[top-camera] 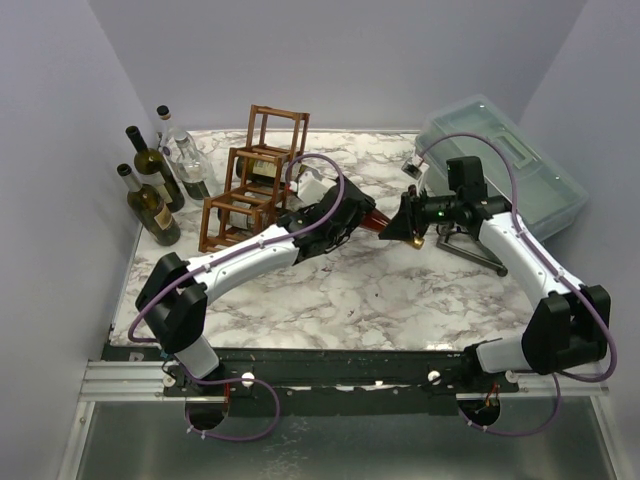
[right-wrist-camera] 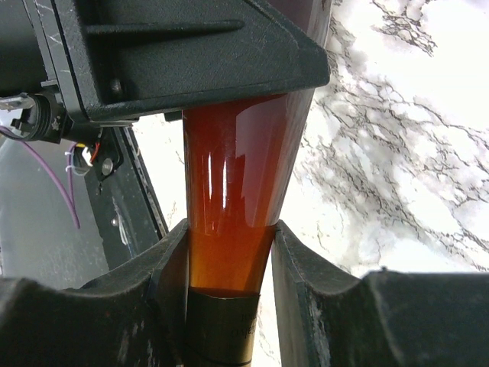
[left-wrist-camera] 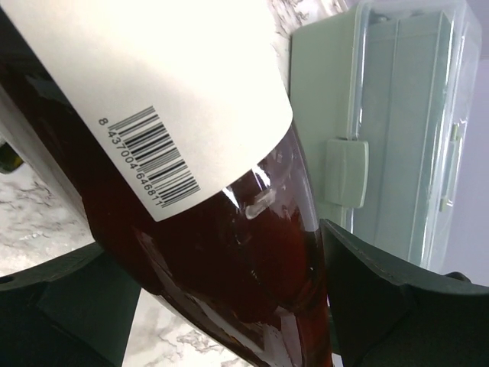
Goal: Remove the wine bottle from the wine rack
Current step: Pick up the wine bottle from the wine rack, then place the wine bottle at the center of the board.
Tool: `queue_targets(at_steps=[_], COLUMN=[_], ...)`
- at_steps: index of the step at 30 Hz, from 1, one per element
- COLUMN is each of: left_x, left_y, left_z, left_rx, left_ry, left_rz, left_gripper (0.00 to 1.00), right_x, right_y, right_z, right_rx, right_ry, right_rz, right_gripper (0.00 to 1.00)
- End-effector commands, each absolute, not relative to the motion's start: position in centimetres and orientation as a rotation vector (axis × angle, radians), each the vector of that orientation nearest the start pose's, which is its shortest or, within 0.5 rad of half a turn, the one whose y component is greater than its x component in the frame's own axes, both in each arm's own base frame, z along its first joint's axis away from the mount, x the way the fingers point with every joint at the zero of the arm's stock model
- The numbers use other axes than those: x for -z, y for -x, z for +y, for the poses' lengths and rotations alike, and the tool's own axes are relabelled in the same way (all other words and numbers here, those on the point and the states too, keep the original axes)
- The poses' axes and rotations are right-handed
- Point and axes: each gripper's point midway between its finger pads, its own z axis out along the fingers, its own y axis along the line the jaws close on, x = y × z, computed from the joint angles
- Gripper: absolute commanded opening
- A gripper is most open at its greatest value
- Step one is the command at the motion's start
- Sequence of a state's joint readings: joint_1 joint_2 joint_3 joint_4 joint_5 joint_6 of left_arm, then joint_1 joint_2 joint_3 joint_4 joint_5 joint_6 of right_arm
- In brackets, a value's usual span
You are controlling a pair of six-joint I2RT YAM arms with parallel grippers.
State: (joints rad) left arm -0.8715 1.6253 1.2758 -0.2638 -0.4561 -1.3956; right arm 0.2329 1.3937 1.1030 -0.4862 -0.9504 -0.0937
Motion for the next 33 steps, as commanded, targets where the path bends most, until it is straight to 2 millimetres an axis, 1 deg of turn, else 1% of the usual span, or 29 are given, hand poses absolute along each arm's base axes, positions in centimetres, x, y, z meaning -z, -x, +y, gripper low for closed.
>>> queue_targets(at_steps=[1, 8, 17, 21, 26, 33], left_x=[-22.9, -22.7, -23.5, -23.3, -22.8, -21.8], left_y=[-34.1, -33.0, -31.8, -31.3, -30.8, -30.4], left_z=[-36.5, -38.5, -41.9, -43.1, -44.1, -45.1], left_rx=[0.923, 0.984, 1.079, 1.119, 1.148, 1.183], left_ry=[0.811, 0.804, 0.758, 0.746, 0.74, 0.747], left_rz=[2.04, 2.08, 2.125, 2.157, 2.188, 2.219], left_gripper=[0.89, 0.89, 0.9, 0.9, 0.9, 0.9], right_x=[-27.7, -27.3, -27.1, -26.9, -26.4, -25.2], right_y=[-26.8, -26.0, -24.9, -24.5, -24.1, -23.8], right_z=[21.5, 19.4, 17.3, 16.6, 15.8, 14.9], right_rx=[-1.188, -1.124, -0.938, -0.882, -0.818, -0.781], right_ry=[1.015, 1.005, 1.035, 1.042, 1.063, 1.098], right_rz=[1.681, 1.726, 1.781, 1.808, 1.849, 1.926], right_gripper=[0.0, 0.0, 0.0, 0.0, 0.0, 0.0])
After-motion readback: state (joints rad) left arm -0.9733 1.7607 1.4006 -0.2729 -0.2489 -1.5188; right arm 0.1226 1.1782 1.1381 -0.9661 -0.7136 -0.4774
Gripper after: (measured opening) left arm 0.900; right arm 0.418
